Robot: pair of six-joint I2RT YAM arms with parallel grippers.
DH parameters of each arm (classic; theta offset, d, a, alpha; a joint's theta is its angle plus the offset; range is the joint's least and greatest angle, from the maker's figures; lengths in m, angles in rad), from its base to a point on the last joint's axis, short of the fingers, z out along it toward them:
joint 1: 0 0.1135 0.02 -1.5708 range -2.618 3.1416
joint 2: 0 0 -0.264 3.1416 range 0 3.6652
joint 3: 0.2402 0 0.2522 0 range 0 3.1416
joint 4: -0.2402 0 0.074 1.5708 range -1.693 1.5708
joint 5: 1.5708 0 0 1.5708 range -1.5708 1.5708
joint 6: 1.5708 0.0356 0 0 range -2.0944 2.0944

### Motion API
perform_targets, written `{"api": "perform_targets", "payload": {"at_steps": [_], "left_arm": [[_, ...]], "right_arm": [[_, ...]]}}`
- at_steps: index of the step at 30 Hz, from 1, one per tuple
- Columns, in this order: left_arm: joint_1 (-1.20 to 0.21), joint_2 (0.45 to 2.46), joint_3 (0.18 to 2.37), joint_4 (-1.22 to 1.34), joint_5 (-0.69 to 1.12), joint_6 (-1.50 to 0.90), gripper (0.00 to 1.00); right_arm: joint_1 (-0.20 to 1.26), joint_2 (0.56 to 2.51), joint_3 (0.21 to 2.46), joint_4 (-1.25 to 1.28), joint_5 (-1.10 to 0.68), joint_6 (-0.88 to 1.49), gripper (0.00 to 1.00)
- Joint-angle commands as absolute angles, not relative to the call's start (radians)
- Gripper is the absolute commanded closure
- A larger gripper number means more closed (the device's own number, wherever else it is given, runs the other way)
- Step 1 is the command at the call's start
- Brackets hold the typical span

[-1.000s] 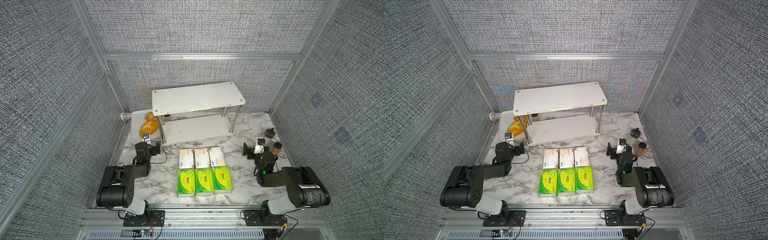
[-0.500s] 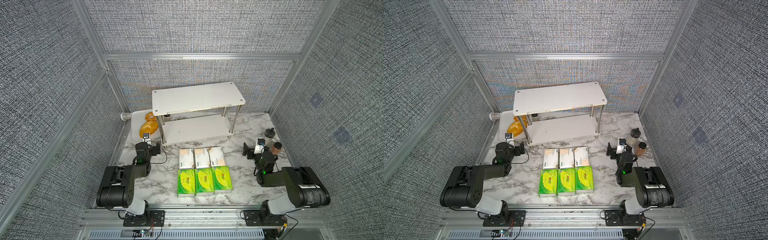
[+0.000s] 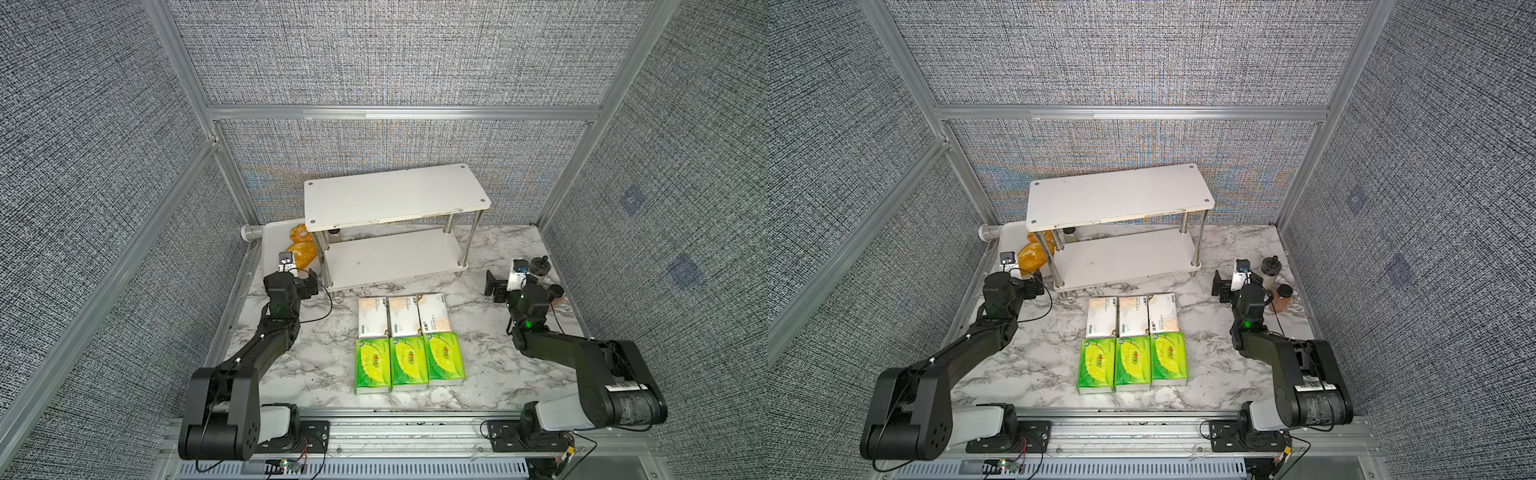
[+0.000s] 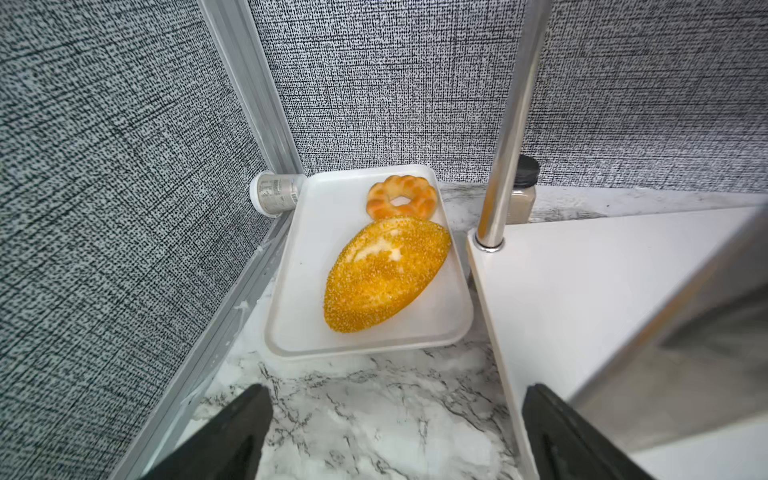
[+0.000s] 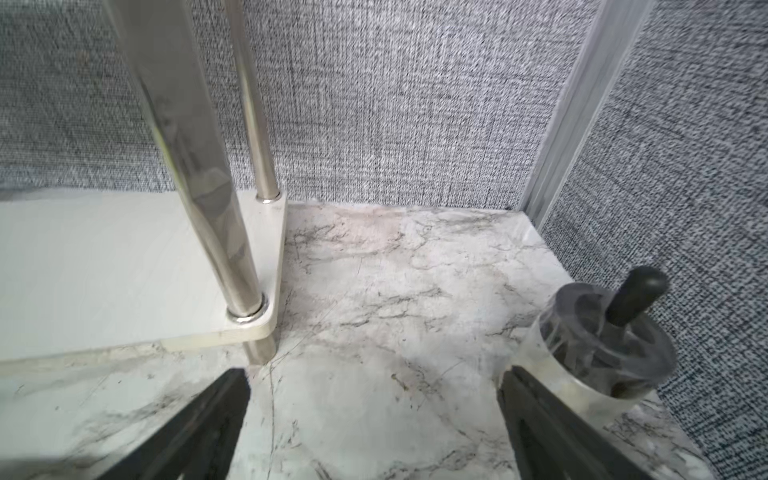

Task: Place the tissue boxes on the shelf by color
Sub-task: Pick up the box of tissues from the center of the board.

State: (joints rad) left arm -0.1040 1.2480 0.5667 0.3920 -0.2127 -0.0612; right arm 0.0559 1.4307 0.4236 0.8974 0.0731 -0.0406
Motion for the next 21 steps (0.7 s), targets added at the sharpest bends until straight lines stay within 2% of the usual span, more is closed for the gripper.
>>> {"api": "perform_targets", "payload": {"at_steps": [1,6,11,17,21], "left_arm": [[-0.17,1.168,0.591,0.129,-0.389,-0.166,0.01],[-0.213,1.043,0.675,-0.237,-0.469,-0.378,0.01],[-0.276,0.935,0.672,-0.452,-0.42,-0.539,0.01],[-0.415,0.916,0.647,-0.543,-0.402,-0.622,0.01],[-0.542,1.002,0.68,-0.54,-0.419,-0.615,0.01]], "right_arm": [[0.079,1.383,0.412,0.787,0.13,-0.047,0.01],[0.131,1.309,0.413,0.646,0.183,-0.05,0.01],[0.194,1.216,0.427,0.491,0.208,0.0,0.01],[0.322,1.157,0.452,0.338,0.202,0.099,0.01],[0.399,1.158,0.459,0.306,0.21,0.144,0.01]]}}
